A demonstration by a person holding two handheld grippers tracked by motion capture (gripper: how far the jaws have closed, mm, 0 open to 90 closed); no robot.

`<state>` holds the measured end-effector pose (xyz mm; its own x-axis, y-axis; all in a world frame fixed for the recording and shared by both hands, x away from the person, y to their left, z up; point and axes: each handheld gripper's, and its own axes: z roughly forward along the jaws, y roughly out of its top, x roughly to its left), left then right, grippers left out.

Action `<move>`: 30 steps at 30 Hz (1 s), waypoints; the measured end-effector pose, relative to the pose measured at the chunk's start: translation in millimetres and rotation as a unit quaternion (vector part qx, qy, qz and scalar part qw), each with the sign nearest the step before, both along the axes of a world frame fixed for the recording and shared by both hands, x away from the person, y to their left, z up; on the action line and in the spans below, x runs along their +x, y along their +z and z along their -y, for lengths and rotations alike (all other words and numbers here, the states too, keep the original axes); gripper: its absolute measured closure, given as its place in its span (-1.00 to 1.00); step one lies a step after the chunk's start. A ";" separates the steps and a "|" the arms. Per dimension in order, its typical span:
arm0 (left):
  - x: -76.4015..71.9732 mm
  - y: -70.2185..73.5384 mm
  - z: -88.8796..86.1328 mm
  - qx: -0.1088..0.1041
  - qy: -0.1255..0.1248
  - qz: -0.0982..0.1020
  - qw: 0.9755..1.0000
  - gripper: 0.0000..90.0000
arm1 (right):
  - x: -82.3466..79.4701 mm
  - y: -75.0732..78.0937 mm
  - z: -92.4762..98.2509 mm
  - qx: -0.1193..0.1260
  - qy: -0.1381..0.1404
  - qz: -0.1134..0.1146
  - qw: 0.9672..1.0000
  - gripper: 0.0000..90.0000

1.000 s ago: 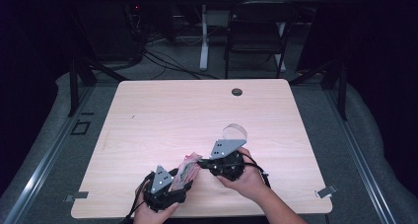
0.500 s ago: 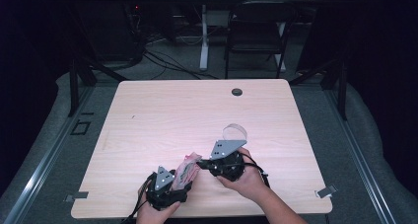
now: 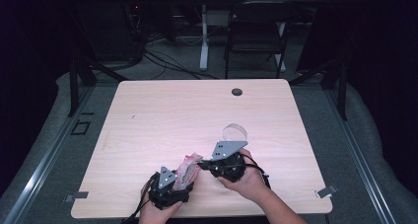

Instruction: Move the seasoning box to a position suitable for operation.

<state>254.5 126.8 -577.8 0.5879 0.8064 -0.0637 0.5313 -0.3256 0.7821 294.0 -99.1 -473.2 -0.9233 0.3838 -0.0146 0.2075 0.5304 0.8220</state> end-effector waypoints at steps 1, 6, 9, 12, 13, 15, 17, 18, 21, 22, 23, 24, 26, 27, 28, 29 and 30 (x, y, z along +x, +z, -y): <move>0.2 -0.8 0.5 -0.001 0.000 -0.001 1.000 -0.50 | 0.1 -0.2 0.1 0.001 0.000 0.000 1.000 1.00; 2.0 -2.6 1.1 0.005 -0.004 -0.008 1.000 -0.51 | 0.0 -1.0 0.7 0.003 0.001 -0.001 1.000 1.00; 3.4 -4.2 2.5 0.007 -0.001 -0.012 1.000 -0.51 | -0.4 -1.1 0.9 0.003 0.001 -0.002 1.000 1.00; 4.8 -6.3 3.4 0.017 0.000 -0.023 1.000 -0.50 | -0.7 -1.2 0.9 0.003 0.000 -0.001 1.000 1.00; 5.3 -7.3 3.6 0.019 -0.001 -0.026 0.999 -0.50 | -0.8 -1.3 0.8 0.004 0.001 -0.001 1.000 1.00; 5.8 -9.6 4.6 0.027 -0.003 -0.029 0.999 -0.47 | -0.9 -1.4 0.9 0.005 0.003 -0.002 1.000 1.00; 5.7 -11.2 6.7 0.036 -0.003 -0.028 0.999 -0.45 | -0.9 -1.4 1.1 0.004 0.003 -0.001 1.000 1.00; 5.7 -11.0 7.0 0.042 -0.004 -0.026 0.999 -0.45 | -0.9 -1.5 1.2 0.004 0.003 -0.001 1.000 1.00; 5.3 -11.5 8.3 0.043 0.000 -0.023 0.999 -0.45 | -0.7 -1.6 2.0 0.000 0.003 0.000 1.000 1.00; 5.3 -11.5 8.5 0.044 0.001 -0.022 0.999 -0.45 | -0.7 -2.0 2.2 0.002 0.003 -0.001 1.000 1.00; 5.2 -11.6 9.0 0.046 0.001 -0.021 0.999 -0.45 | -0.8 -2.1 2.3 0.002 0.002 0.000 1.000 1.00; 4.9 -11.4 9.3 0.047 0.003 -0.023 0.999 -0.45 | -1.1 -2.6 2.0 0.005 0.000 0.000 1.000 1.00; 4.7 -11.5 10.0 0.049 0.006 -0.022 0.999 -0.45 | -1.2 -2.7 2.2 0.004 0.000 0.000 1.000 1.00; 4.5 -11.7 10.3 0.048 0.008 -0.022 0.999 -0.46 | -1.2 -2.6 2.3 0.003 0.001 0.000 1.000 1.00; 4.4 -11.7 10.4 0.048 0.009 -0.021 0.999 -0.45 | -1.2 -2.7 2.4 0.004 0.001 0.000 1.000 1.00; 4.1 -11.9 10.6 0.047 0.011 -0.021 0.999 -0.45 | -1.1 -2.8 2.4 0.004 0.001 0.000 1.000 1.00; 3.6 -12.2 10.9 0.045 0.013 -0.020 0.999 -0.45 | -0.8 -2.7 2.7 0.002 0.002 0.000 1.000 1.00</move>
